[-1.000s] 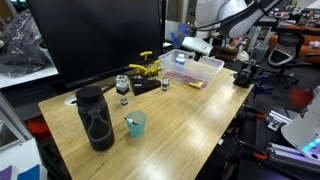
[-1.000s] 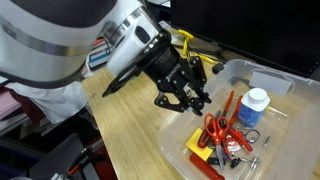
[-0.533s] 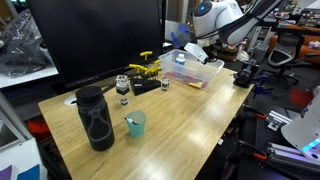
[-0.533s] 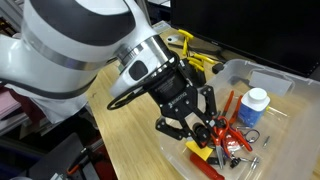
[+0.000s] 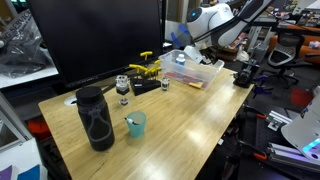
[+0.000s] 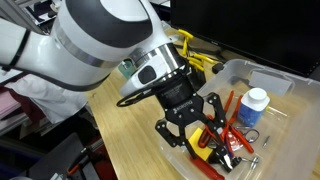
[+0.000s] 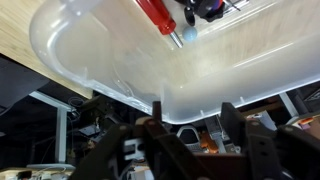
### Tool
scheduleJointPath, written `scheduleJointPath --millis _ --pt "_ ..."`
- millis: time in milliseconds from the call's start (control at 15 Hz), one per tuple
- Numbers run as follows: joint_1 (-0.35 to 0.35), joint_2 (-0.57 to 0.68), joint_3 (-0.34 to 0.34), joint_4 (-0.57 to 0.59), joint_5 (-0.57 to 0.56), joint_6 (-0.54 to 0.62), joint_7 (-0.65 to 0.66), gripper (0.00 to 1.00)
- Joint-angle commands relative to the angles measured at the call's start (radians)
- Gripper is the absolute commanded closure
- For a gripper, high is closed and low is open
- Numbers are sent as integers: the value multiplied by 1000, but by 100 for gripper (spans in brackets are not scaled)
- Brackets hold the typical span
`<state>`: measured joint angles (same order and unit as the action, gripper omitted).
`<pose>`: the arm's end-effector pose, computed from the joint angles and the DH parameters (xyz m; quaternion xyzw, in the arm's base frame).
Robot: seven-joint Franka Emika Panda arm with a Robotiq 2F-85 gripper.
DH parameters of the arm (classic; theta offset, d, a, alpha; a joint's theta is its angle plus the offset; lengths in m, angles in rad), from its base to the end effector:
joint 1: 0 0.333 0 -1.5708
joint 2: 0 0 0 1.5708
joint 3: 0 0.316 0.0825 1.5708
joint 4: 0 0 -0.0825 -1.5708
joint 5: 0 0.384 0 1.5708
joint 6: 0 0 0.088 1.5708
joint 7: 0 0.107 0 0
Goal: Put the black object on the table in the storage bin
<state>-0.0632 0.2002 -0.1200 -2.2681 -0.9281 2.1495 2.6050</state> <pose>0.4961 -0.1262 0.2602 0.4500 -0.8122 0.2692 0.2557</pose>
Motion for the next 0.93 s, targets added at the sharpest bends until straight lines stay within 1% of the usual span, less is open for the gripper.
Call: scheduleJointPath --millis 0,67,133,200,267,333,867 --pt "9 -6 5 29 9 -35 0 6" --pt "11 -18 7 28 4 -23 0 2" --pt "5 -4 4 22 1 -3 -1 0" --pt "6 -6 5 25 1 -3 -2 11" --pt "6 -5 5 23 1 -3 -2 3" --pt "6 -4 5 21 1 -3 -2 0" --pt "6 -2 4 21 1 -3 -2 0"
